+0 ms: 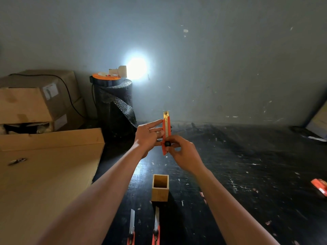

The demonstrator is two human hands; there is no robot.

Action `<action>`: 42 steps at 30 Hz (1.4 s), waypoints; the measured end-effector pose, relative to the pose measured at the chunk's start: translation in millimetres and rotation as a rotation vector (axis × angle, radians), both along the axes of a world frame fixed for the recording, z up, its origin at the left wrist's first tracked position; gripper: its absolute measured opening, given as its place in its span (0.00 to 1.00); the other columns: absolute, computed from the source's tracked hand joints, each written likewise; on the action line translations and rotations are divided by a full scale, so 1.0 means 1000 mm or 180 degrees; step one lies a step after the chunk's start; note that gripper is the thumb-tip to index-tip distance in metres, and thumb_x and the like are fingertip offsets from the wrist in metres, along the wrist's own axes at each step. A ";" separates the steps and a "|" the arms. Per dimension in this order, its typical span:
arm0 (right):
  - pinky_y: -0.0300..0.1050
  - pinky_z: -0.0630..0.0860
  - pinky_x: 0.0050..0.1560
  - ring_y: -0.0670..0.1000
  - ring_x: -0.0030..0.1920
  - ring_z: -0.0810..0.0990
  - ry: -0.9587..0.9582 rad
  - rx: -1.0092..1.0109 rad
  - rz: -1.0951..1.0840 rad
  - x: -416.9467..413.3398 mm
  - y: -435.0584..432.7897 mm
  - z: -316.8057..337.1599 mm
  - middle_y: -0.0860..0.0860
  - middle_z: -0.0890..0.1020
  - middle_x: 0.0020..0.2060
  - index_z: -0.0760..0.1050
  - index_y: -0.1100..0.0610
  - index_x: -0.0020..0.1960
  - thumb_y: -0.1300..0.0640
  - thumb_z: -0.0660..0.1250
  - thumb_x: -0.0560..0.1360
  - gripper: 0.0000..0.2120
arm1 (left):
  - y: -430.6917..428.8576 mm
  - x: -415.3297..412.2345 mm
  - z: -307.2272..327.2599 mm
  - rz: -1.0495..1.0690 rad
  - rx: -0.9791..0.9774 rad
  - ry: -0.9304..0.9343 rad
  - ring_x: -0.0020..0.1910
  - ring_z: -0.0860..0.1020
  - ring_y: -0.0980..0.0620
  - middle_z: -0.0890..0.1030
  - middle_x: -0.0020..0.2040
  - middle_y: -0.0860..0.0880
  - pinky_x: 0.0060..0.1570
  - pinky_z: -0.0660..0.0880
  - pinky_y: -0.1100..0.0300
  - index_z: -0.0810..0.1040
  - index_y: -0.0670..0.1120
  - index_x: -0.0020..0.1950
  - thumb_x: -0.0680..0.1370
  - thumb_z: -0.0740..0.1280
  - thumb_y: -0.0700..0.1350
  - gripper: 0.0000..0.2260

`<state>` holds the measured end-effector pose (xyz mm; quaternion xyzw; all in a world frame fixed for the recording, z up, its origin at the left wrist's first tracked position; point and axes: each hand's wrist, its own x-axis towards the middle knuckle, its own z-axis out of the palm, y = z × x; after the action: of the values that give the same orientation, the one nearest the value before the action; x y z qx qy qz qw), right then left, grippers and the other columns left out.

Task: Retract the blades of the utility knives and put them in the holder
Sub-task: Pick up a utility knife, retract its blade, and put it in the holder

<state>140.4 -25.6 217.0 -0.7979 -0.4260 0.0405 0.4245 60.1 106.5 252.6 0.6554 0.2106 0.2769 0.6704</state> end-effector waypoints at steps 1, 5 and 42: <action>0.48 0.78 0.62 0.51 0.58 0.82 0.0032 0.0007 -0.0022 0.001 0.001 0.000 0.51 0.84 0.60 0.76 0.52 0.63 0.56 0.69 0.80 0.13 | 0.000 0.000 0.000 -0.0016 0.0001 -0.0005 0.37 0.88 0.54 0.88 0.37 0.57 0.31 0.82 0.60 0.77 0.42 0.71 0.79 0.66 0.26 0.22; 0.28 0.71 0.45 0.44 0.50 0.79 0.0035 0.0056 -0.0135 0.004 0.002 -0.002 0.51 0.84 0.58 0.76 0.54 0.60 0.53 0.71 0.78 0.12 | 0.000 0.003 -0.003 -0.0005 0.0012 -0.0013 0.39 0.89 0.51 0.88 0.42 0.53 0.35 0.85 0.56 0.78 0.42 0.71 0.79 0.66 0.26 0.23; 0.32 0.79 0.41 0.48 0.51 0.84 0.0853 0.0587 -0.0068 0.029 0.030 -0.024 0.49 0.84 0.54 0.71 0.52 0.70 0.56 0.68 0.80 0.19 | 0.011 0.014 -0.046 -0.0077 -0.0323 -0.0064 0.50 0.86 0.39 0.87 0.54 0.37 0.37 0.85 0.52 0.78 0.41 0.69 0.78 0.66 0.24 0.22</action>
<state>169.7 3.9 192.6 -0.7476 -0.3589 0.1029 0.5493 74.0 117.9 206.7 0.6203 0.2098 0.2643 0.7081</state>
